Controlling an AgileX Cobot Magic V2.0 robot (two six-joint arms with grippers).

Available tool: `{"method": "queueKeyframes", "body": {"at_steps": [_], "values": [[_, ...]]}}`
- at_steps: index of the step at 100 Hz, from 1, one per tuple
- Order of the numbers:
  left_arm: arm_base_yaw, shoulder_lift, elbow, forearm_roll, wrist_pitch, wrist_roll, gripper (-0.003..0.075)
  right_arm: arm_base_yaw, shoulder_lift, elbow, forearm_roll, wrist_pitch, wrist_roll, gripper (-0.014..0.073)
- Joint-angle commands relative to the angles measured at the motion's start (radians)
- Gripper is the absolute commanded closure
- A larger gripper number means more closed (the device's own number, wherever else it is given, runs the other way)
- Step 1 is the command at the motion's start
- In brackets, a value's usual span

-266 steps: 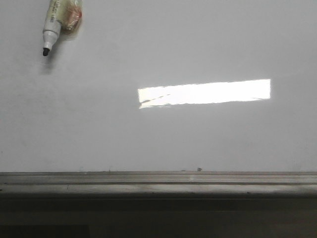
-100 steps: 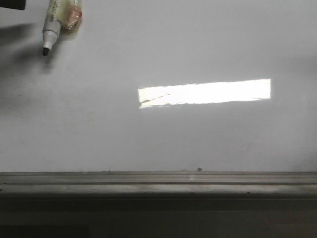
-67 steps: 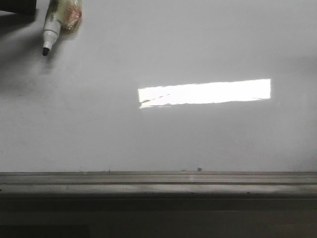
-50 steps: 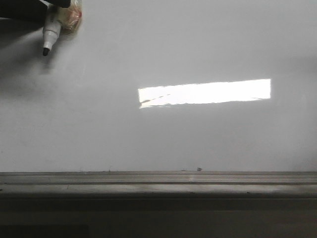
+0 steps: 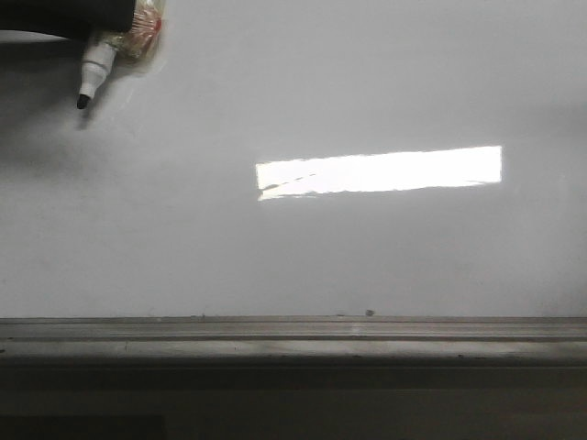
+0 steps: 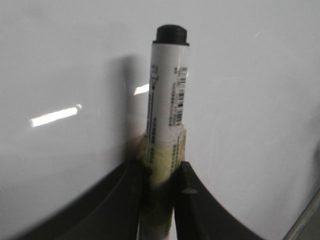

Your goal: Write number 4 on whiteboard

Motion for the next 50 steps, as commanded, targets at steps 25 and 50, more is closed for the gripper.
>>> {"method": "queueKeyframes", "body": {"at_steps": [25, 50], "values": [[-0.030, -0.024, -0.134, 0.184, 0.271, 0.049, 0.0741, 0.035, 0.150, -0.182, 0.433, 0.187, -0.451, 0.0179], [-0.294, -0.009, -0.218, 0.388, 0.233, 0.045, 0.0741, 0.066, 0.421, -0.385, 0.693, 0.528, -0.647, 0.0179]]}}
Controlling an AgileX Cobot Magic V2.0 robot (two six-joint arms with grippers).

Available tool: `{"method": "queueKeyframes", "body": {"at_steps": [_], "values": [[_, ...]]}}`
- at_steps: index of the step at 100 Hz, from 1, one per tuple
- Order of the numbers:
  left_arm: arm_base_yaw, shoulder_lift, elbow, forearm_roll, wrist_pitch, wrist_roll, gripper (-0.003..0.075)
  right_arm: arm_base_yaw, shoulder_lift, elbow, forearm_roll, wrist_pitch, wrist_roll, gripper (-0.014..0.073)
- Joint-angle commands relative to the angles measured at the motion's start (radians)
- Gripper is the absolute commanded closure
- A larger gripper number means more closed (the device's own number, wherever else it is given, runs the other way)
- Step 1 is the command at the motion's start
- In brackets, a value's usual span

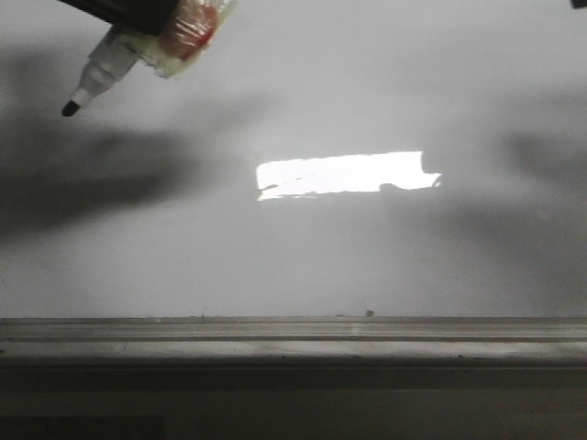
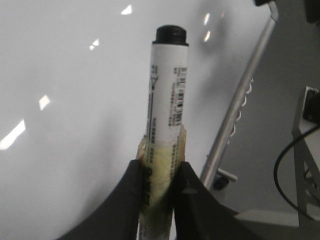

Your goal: Write number 4 on whiteboard

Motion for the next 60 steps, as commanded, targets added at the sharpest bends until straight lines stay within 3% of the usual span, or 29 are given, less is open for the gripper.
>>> {"method": "queueKeyframes", "body": {"at_steps": [1, 23, 60], "values": [[-0.099, -0.009, -0.053, 0.034, -0.053, 0.000, 0.0741, 0.017, 0.079, -0.090, 0.116, 0.089, -0.052, 0.0179], [-0.258, 0.042, -0.105, 0.192, -0.121, -0.056, 0.0741, 0.094, 0.187, -0.207, 0.138, 0.149, -0.052, 0.0179], [-0.317, 0.106, -0.201, 0.246, -0.195, -0.086, 0.0741, 0.162, 0.243, -0.225, 0.131, 0.178, -0.048, 0.0179]]}}
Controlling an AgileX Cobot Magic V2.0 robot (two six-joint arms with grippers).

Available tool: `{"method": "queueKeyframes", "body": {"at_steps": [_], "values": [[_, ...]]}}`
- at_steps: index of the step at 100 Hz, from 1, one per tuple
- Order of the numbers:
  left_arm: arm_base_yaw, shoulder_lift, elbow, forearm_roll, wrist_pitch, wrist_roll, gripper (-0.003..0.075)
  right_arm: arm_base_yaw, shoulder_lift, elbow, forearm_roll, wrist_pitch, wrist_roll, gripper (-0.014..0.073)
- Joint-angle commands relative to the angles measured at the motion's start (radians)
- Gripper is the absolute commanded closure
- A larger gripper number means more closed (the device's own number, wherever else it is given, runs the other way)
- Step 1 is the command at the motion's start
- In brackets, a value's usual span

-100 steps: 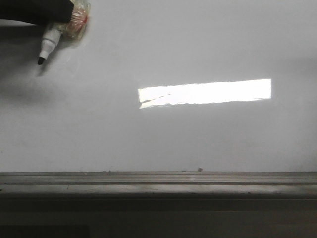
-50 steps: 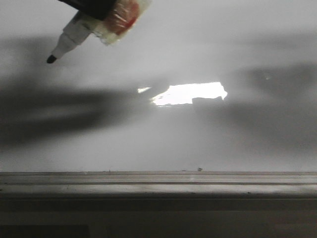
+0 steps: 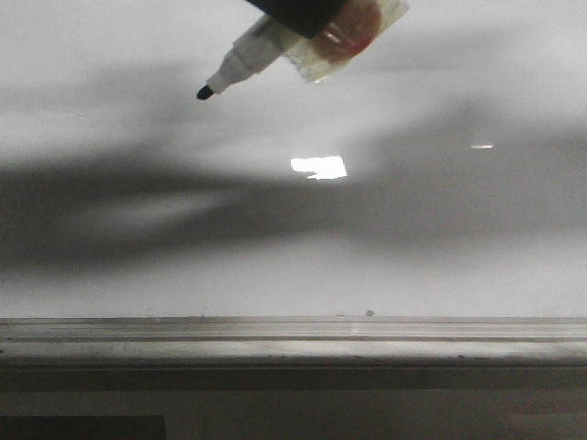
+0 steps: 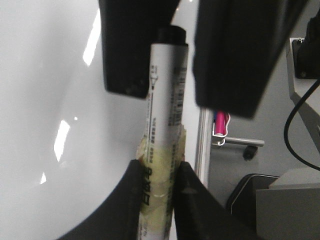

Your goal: Write number 4 on whiteboard

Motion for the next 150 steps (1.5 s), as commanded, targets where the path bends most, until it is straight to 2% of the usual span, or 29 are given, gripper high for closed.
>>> {"method": "queueKeyframes", "body": {"at_steps": [1, 23, 43, 61, 71, 82, 85, 93, 102, 103, 109, 116, 124, 132, 150], "values": [[-0.012, -0.016, -0.050, -0.021, -0.071, -0.016, 0.0741, 0.008, -0.005, -0.033, 0.062, 0.016, -0.016, 0.0179], [-0.012, -0.016, -0.071, -0.010, -0.078, -0.016, 0.0741, 0.008, 0.012, -0.033, 0.057, 0.006, -0.016, 0.0182], [-0.012, -0.016, -0.071, -0.002, -0.083, -0.012, 0.0741, 0.008, 0.029, -0.033, 0.057, -0.003, -0.016, 0.0326], [-0.012, -0.016, -0.071, 0.005, -0.083, -0.008, 0.0741, 0.008, 0.048, -0.033, 0.077, -0.004, -0.025, 0.0386], [-0.012, -0.016, -0.071, 0.019, -0.083, -0.008, 0.0740, 0.008, 0.048, -0.033, 0.088, -0.004, -0.036, 0.0473], [-0.012, -0.016, -0.071, 0.019, -0.083, -0.008, 0.0736, 0.008, 0.048, -0.033, 0.088, -0.004, -0.039, 0.0635], [-0.012, -0.016, -0.071, 0.019, -0.081, -0.008, 0.0727, 0.008, 0.048, -0.033, 0.088, -0.004, -0.039, 0.0668], [-0.012, -0.016, -0.071, 0.019, -0.074, -0.008, 0.0654, 0.008, 0.048, -0.033, 0.088, -0.001, -0.039, 0.0658], [-0.012, -0.016, -0.071, 0.019, -0.072, -0.008, 0.0470, 0.008, 0.048, -0.033, 0.088, -0.001, -0.039, 0.0658], [-0.012, -0.016, -0.071, 0.019, -0.072, -0.008, 0.0470, 0.008, 0.048, -0.033, 0.088, -0.001, -0.039, 0.0658], [-0.012, -0.021, -0.076, 0.019, -0.074, -0.008, 0.0316, 0.008, 0.048, -0.033, 0.088, -0.012, -0.039, 0.0658], [-0.008, -0.026, -0.088, 0.021, -0.074, -0.008, 0.0227, 0.008, 0.045, -0.033, 0.081, -0.035, -0.039, 0.0657], [0.014, -0.040, -0.097, 0.023, -0.072, -0.017, 0.0221, 0.008, 0.033, -0.033, 0.067, -0.059, -0.039, 0.0645], [0.066, -0.066, -0.097, 0.023, -0.066, -0.061, 0.0252, 0.008, 0.005, -0.031, 0.036, -0.081, -0.039, 0.0643], [0.306, -0.143, -0.095, -0.021, 0.039, -0.168, 0.0336, 0.008, -0.118, 0.043, -0.010, -0.244, -0.028, 0.0643]]}}
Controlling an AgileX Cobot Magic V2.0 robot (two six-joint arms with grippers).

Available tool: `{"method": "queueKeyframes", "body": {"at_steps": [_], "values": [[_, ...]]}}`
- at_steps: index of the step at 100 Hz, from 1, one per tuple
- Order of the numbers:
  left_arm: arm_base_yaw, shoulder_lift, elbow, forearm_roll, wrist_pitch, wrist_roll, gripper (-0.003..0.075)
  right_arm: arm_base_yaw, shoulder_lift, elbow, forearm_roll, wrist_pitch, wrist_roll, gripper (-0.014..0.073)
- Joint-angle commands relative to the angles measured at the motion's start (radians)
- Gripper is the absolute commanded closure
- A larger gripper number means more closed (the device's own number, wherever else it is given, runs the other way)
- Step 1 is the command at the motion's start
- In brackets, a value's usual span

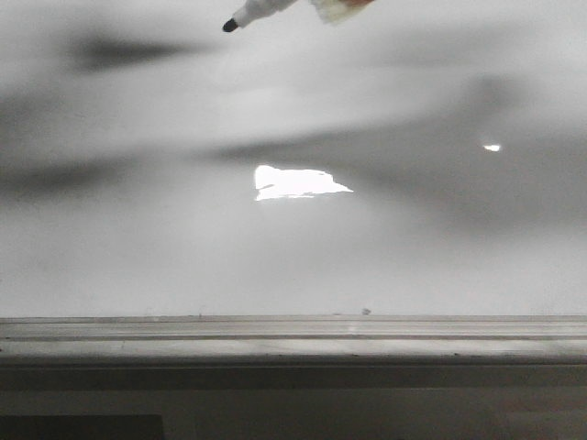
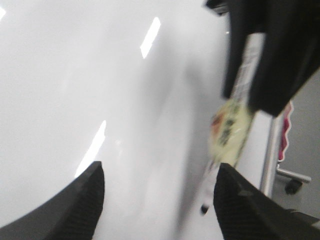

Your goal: Write number 4 on whiteboard

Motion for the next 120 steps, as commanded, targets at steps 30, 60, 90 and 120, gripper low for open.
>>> {"method": "queueKeyframes", "body": {"at_steps": [30, 60, 90, 120], "values": [[0.432, -0.300, 0.148, -0.291, 0.016, 0.040, 0.0353, -0.002, -0.130, 0.095, 0.096, -0.249, -0.078, 0.0643], [0.489, -0.412, 0.217, -0.301, 0.003, 0.046, 0.0353, -0.002, -0.040, 0.095, 0.222, -0.287, -0.178, 0.0643], [0.489, -0.414, 0.217, -0.323, -0.009, 0.047, 0.0353, -0.002, -0.021, 0.095, 0.215, -0.328, -0.180, 0.0643], [0.489, -0.414, 0.217, -0.348, -0.022, 0.049, 0.0353, 0.051, 0.032, 0.095, 0.201, -0.268, -0.180, 0.0643]]}}
